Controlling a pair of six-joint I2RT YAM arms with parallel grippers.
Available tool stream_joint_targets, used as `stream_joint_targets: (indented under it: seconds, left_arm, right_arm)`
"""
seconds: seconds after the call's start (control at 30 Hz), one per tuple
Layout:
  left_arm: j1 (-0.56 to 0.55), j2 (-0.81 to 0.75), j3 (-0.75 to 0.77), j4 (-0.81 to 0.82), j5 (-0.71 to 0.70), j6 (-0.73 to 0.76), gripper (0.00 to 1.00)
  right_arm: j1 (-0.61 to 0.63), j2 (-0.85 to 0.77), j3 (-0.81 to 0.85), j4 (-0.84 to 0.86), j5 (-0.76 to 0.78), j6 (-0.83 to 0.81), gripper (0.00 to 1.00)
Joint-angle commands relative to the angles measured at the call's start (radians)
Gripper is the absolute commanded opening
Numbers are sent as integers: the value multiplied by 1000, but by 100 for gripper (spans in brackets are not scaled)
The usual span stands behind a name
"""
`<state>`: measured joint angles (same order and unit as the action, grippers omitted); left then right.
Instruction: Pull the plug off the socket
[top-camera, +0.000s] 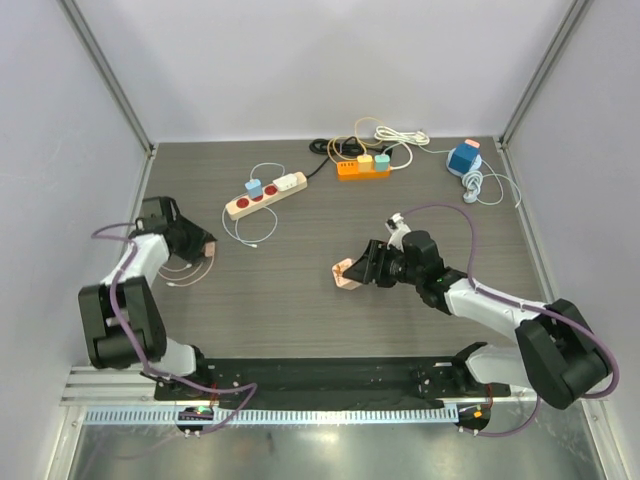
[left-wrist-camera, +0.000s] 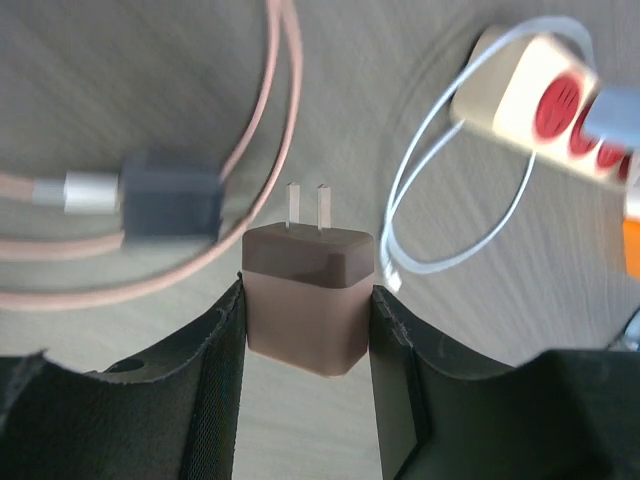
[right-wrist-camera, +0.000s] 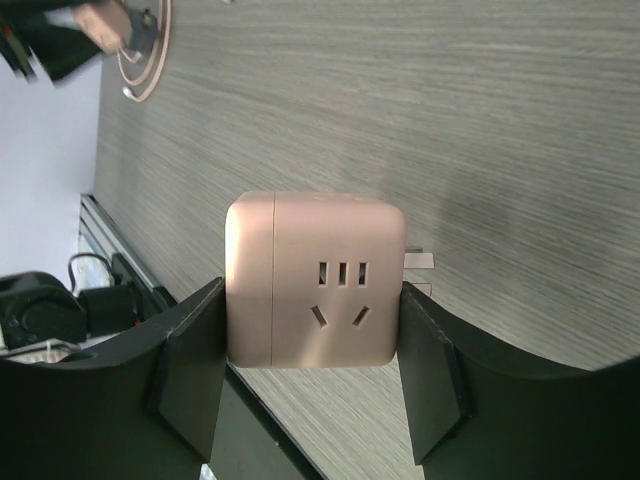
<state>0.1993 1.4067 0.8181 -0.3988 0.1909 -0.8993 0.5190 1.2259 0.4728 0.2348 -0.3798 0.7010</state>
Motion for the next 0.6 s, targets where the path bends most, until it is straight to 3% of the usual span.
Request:
stream_joint_targets:
  seconds: [0.0, 0.1, 0.17, 0.33, 0.43, 0.47, 0.53, 0.57]
  left_arm:
    - [20, 107, 142, 8, -53, 66, 0]
    - [40, 170, 185, 5, -76, 80, 0]
    - [63, 187, 184, 31, -88, 74, 8]
    - [92, 270, 259, -4, -77, 95, 14]
    - [94, 281, 270, -20, -87, 115, 29]
    - [94, 270, 260, -11, -85, 131, 42]
    - [94, 227, 256, -17, -125, 154, 56]
    - [94, 212, 259, -24, -134, 178, 72]
  right_arm:
    - [18, 42, 35, 9, -37, -51, 1]
    - [33, 82, 44, 17, -51, -64, 1]
    - [41, 101, 50, 17, -65, -77, 1]
    - [41, 170, 78, 9, -108, -107, 3]
    - [42, 193, 90, 15, -133, -110, 7]
    - [42, 195, 92, 15, -137, -110, 9]
    - [42, 198, 95, 15, -134, -109, 13]
    - [42, 199, 93, 17, -133, -106, 14]
